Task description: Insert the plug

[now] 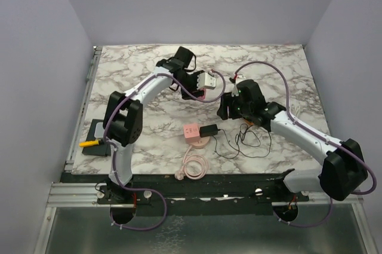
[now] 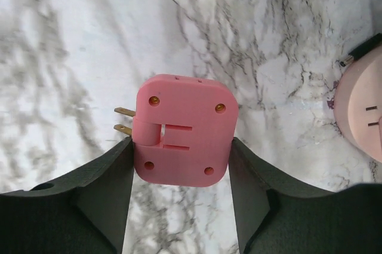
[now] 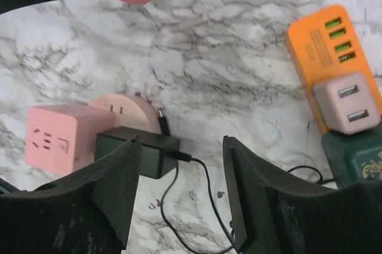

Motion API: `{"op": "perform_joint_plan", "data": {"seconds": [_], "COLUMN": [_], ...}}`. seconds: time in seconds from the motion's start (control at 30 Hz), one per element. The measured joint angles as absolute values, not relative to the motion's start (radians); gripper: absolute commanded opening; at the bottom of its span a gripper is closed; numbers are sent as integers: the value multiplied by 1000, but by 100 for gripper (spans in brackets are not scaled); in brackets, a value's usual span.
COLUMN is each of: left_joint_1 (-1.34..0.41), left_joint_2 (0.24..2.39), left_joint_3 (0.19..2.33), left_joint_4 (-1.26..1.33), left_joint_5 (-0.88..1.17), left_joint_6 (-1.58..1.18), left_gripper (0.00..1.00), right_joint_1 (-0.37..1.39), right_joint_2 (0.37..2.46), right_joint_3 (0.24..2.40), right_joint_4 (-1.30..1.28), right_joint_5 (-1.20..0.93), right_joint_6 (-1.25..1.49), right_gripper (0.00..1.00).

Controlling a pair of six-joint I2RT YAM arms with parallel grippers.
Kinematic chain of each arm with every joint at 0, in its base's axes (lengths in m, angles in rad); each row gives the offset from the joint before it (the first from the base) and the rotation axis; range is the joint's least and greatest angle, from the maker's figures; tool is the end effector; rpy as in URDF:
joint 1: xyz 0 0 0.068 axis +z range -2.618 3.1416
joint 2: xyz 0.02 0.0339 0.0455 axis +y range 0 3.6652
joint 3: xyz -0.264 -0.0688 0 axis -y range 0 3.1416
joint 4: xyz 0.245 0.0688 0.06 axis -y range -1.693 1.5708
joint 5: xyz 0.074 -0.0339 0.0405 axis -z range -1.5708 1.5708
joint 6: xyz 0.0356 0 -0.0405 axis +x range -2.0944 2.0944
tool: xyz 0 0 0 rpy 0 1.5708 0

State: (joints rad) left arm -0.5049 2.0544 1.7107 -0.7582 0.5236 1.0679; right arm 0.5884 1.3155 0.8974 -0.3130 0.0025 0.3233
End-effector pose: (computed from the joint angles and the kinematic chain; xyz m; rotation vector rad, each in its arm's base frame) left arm 0.3774 -0.2289 0.2276 1.8916 1.6607 -0.4799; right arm 0.2356 0.1571 0.2511 -0.3089 2.3263 0.4585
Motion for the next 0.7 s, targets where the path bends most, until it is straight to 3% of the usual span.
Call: {"op": "perform_joint_plan", "data": {"seconds": [0.3,0.47,0.57,0.7], "left_joint_1": [-500,-521,-542,-569], "left_joint_2": [1812,1665,1602,1567], "left_joint_3": [1728,1607,1531,1488], "left_joint_4": [-744,-675,-649,-613], "left_joint_5": [579,592,594,594], "left_joint_6": [1182,1255,1293,1327], "left_gripper": [25,24,24,23], "right_joint_1": [496,476,476,476], "right_joint_2": [1291,1286,1286,1288], "right_joint_3": [936,981,1015,1026], "right_joint_4": [-134,-44,17,75], "right_joint_5": [-174,-280,-337,-389], "right_joint_6": [393,451,490,528], "right_gripper": [65,65,74,78]}}
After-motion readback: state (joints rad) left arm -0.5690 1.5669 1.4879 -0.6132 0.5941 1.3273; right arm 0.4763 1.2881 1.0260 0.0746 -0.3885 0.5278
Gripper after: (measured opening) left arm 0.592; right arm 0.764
